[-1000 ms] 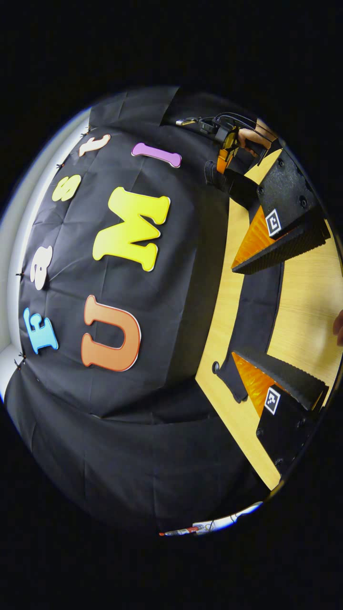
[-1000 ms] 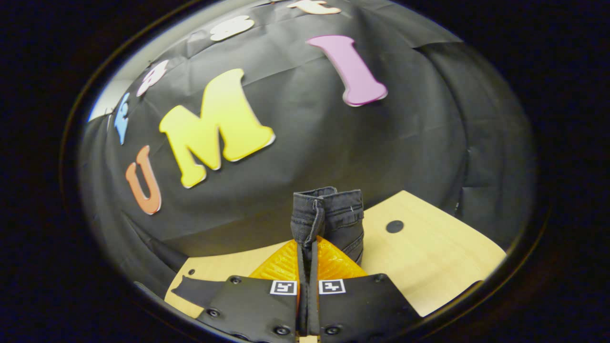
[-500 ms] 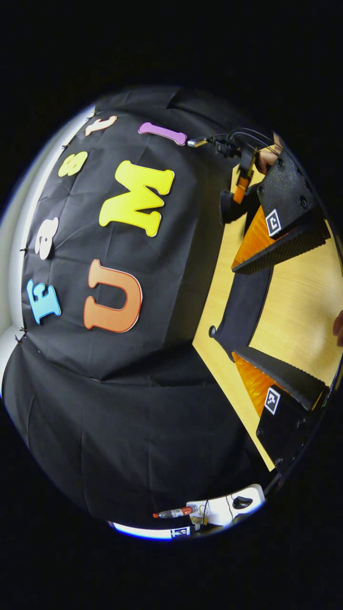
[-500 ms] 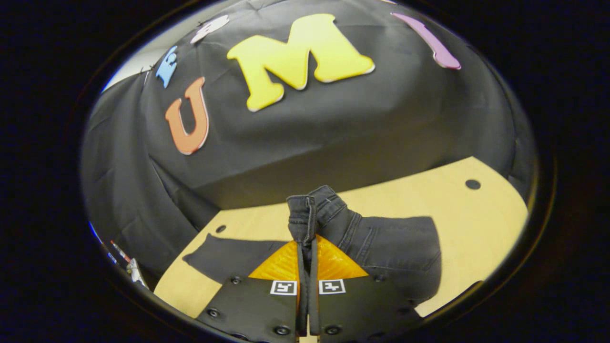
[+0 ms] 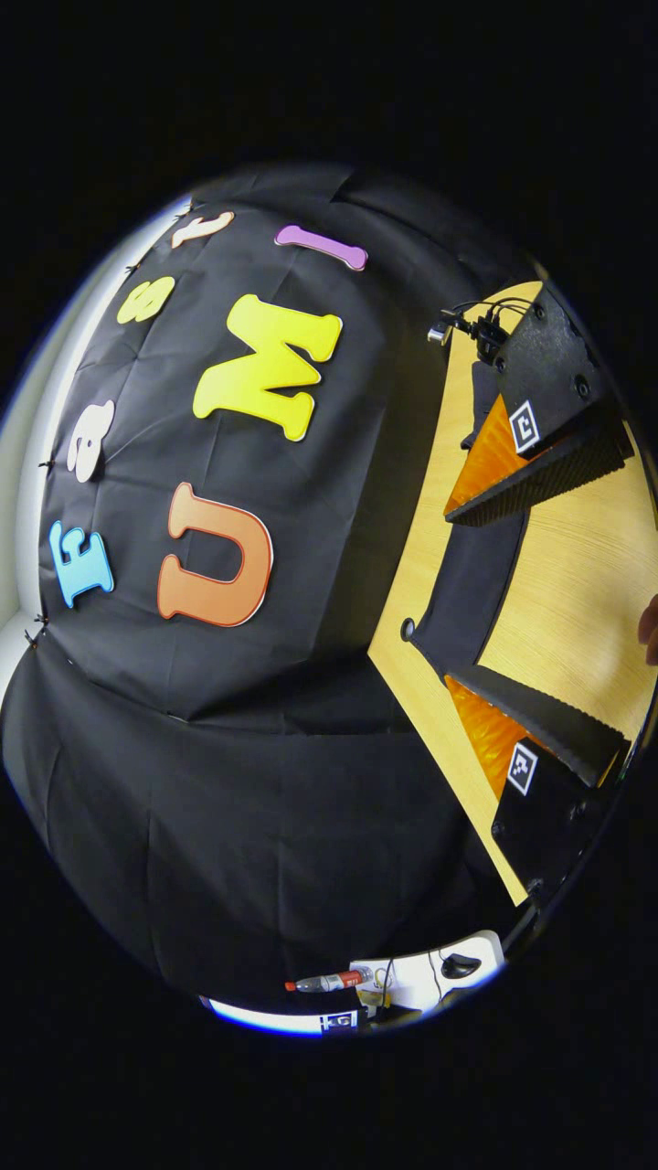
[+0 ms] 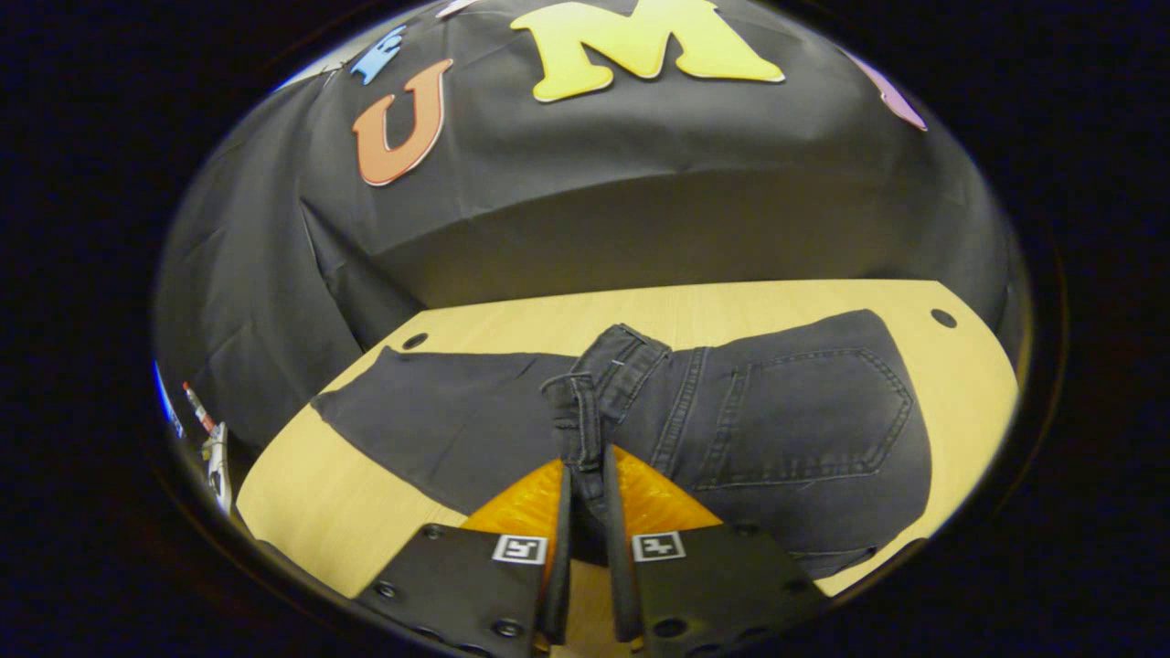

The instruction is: Grasp the waist and the cuffs of the jeans and fold them to make the two legs overlap; first hold the waist and fold one-third of the jeans toward the cuffs, then hold the cuffs and fold the remaining one-third in the same direction to finish folding.

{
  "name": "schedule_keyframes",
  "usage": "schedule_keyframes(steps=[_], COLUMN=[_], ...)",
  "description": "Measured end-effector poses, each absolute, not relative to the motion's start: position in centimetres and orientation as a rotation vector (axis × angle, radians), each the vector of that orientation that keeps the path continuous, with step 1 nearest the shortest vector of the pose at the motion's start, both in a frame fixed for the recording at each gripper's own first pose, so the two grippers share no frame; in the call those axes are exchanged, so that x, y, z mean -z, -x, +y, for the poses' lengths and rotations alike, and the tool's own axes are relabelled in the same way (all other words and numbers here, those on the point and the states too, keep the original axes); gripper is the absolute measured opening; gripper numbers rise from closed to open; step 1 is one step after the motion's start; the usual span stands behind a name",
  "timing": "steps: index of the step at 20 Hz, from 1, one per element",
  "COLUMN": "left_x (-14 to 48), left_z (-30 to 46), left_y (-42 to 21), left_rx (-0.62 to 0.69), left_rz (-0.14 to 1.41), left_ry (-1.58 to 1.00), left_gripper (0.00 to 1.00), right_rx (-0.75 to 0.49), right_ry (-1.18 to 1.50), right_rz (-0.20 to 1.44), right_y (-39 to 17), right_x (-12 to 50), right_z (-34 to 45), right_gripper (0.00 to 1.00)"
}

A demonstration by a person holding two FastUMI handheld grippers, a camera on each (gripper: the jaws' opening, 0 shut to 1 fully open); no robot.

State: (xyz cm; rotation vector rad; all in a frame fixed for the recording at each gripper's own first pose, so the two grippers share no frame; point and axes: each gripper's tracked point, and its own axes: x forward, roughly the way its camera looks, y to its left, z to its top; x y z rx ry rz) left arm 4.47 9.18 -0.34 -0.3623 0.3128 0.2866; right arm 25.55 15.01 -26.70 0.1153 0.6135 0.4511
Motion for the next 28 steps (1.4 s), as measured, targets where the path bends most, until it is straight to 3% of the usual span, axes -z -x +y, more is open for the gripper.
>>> schedule_keyframes(steps=[1, 3, 6, 7, 8, 12, 15, 16, 19, 20, 21, 23, 24, 28], left_x=[0.4, 0.6, 1.6, 2.4, 3.2, 9.0, 14.0, 15.0, 18.1, 19.5, 20.5, 22.5, 23.2, 24.2], left_z=[9.1, 9.0, 9.5, 9.8, 10.2, 10.8, 11.6, 12.5, 13.9, 14.7, 14.9, 15.9, 16.0, 17.0], left_y=[-4.6, -5.0, -5.9, -6.3, -6.8, -10.3, -12.9, -13.4, -15.6, -16.2, -16.5, -17.8, -18.0, -19.6], left_rx=[-0.283, -0.276, -0.273, -0.277, -0.281, -0.287, -0.344, -0.367, -0.419, -0.443, -0.458, -0.51, -0.523, -0.549], left_rz=[0.313, 0.313, 0.323, 0.332, 0.339, 0.433, 0.52, 0.532, 0.547, 0.567, 0.578, 0.604, 0.609, 0.583], left_ry=[0.363, 0.36, 0.394, 0.416, 0.44, 0.632, 0.882, 0.923, 1.046, 1.121, 1.171, 1.316, 1.334, 1.384], left_gripper=[0.99, 0.99, 0.99, 0.99, 0.99, 0.99, 0.99, 0.99, 0.99, 0.99, 0.99, 0.99, 0.99, 0.99], right_rx=[-0.508, -0.497, -0.516, -0.518, -0.515, -0.472, -0.402, -0.381, -0.313, -0.284, -0.264, -0.212, -0.199, -0.149], right_ry=[-0.153, -0.094, -0.112, -0.114, -0.119, -0.131, -0.134, -0.138, -0.146, -0.15, -0.156, -0.156, -0.15, -0.142], right_rz=[0.642, 0.619, 0.588, 0.571, 0.544, 0.465, 0.374, 0.355, 0.303, 0.284, 0.273, 0.24, 0.237, 0.226], right_y=[-24.2, -24.3, -23.6, -23.3, -23.2, -23.5, -24.1, -24.2, -24.6, -24.7, -24.7, -24.7, -24.7, -24.6], right_x=[26.5, 26.6, 24.4, 23.3, 21.9, 17.1, 11.6, 10.5, 7.1, 5.8, 5.0, 2.5, 2.2, 1.2], right_z=[16.6, 16.8, 16.9, 16.4, 15.4, 10.7, 5.2, 3.7, -0.5, -2.2, -3.3, -6.0, -6.8, -9.7], right_gripper=[0.46, 1.0, 0.99, 0.94, 0.99, 0.99, 0.98, 0.93, 0.93, 0.98, 0.93, 0.96, 1.0, 0.98])
